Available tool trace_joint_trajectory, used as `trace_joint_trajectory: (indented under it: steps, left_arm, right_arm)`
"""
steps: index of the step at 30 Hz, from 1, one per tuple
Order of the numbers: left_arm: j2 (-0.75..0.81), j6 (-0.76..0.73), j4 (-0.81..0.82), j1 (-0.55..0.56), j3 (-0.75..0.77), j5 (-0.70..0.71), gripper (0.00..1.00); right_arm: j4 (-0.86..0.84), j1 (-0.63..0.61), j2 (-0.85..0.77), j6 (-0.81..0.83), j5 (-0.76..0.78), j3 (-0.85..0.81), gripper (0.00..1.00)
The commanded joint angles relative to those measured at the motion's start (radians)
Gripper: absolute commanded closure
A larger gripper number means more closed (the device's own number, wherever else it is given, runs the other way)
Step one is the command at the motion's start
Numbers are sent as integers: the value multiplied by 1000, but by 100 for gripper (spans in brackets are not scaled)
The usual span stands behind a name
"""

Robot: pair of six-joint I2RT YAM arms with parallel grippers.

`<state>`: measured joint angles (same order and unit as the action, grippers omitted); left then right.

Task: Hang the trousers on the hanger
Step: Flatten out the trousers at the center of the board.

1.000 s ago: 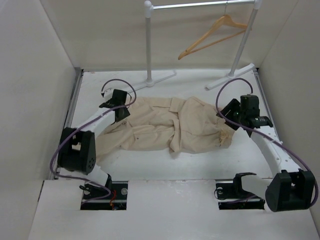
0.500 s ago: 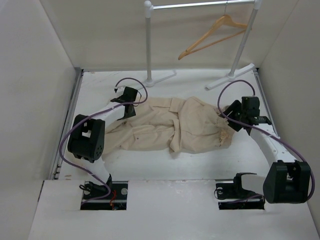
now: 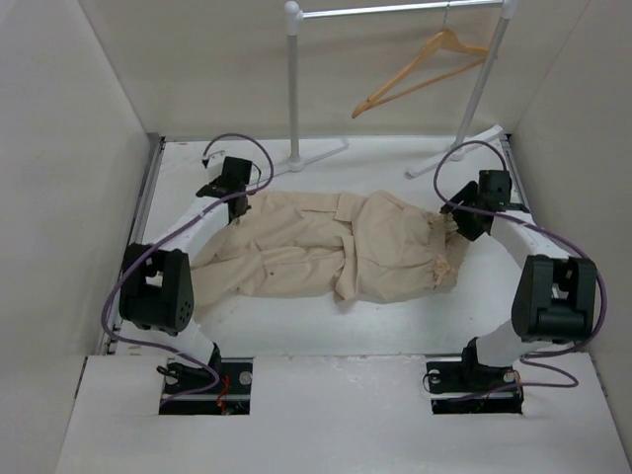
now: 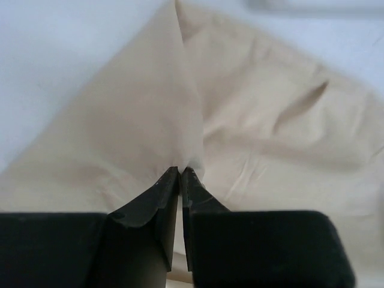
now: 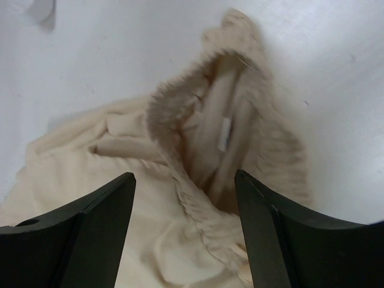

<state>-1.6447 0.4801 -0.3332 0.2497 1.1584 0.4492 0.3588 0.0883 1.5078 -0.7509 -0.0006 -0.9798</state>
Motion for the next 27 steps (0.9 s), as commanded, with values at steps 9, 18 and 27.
trace_joint_trajectory:
  steps: [9, 18, 27]
  left_arm:
    - [-110, 71, -46, -330, 419, -60, 97]
    - [-431, 63, -194, -438, 853, -86, 48]
    - [4, 126, -34, -164, 222, 16, 43]
  right_arm:
    - [-40, -26, 181, -1, -45, -148, 69]
    - [-29, -15, 133, -28, -41, -233, 88]
    - [-56, 83, 252, -181, -163, -339, 95]
